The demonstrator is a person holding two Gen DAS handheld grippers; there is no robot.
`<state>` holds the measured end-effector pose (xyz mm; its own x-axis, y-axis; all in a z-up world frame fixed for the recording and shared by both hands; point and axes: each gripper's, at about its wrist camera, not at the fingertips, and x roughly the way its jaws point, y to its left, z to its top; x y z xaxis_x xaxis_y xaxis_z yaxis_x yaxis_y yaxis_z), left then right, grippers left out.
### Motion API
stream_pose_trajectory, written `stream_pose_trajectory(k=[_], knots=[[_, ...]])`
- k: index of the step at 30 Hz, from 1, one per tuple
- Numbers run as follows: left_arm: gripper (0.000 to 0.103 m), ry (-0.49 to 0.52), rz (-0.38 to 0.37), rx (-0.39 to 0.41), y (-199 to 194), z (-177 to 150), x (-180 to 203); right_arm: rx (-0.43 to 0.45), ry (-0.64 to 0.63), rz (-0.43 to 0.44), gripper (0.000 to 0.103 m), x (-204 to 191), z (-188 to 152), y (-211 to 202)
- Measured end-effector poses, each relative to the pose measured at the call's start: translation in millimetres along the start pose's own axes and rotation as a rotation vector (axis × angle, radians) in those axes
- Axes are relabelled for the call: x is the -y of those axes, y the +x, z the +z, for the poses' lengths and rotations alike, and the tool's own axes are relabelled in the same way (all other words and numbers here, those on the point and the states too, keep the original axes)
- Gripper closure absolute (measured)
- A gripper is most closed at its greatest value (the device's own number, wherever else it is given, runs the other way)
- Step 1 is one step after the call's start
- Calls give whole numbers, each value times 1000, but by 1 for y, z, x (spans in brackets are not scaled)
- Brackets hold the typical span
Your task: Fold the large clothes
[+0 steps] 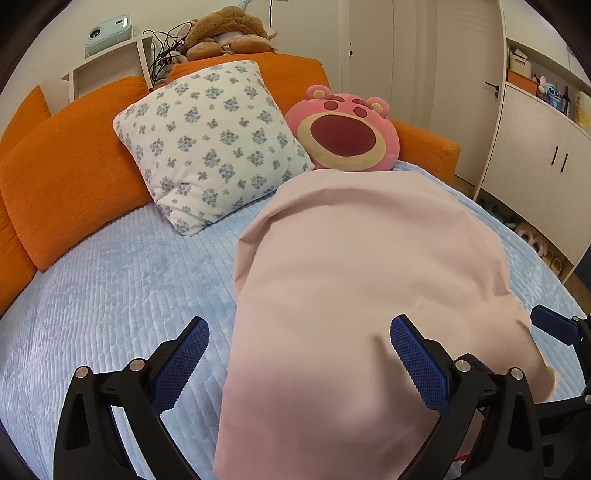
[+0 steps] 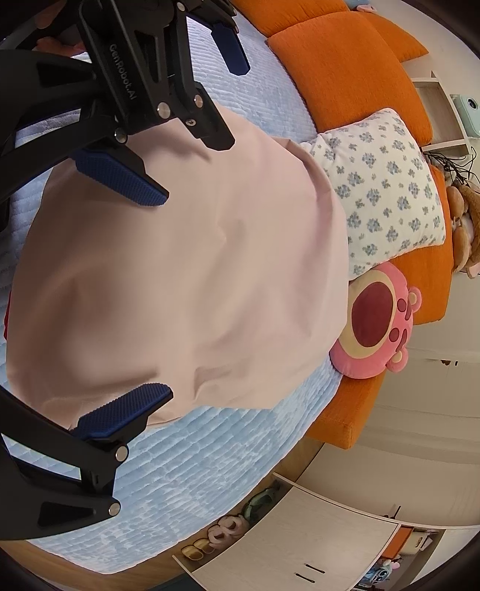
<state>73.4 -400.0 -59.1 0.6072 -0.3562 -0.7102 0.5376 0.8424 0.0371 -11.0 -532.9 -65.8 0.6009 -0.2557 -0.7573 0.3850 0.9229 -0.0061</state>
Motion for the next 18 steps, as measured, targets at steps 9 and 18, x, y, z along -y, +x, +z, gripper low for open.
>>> stream_pose_trajectory(k=[9, 18], knots=[[3, -2, -2, 1, -1, 0, -1, 1, 10, -4, 7, 5, 1, -1], [3, -1, -3, 5, -2, 3, -1, 2, 13, -3, 7, 4, 0, -4]])
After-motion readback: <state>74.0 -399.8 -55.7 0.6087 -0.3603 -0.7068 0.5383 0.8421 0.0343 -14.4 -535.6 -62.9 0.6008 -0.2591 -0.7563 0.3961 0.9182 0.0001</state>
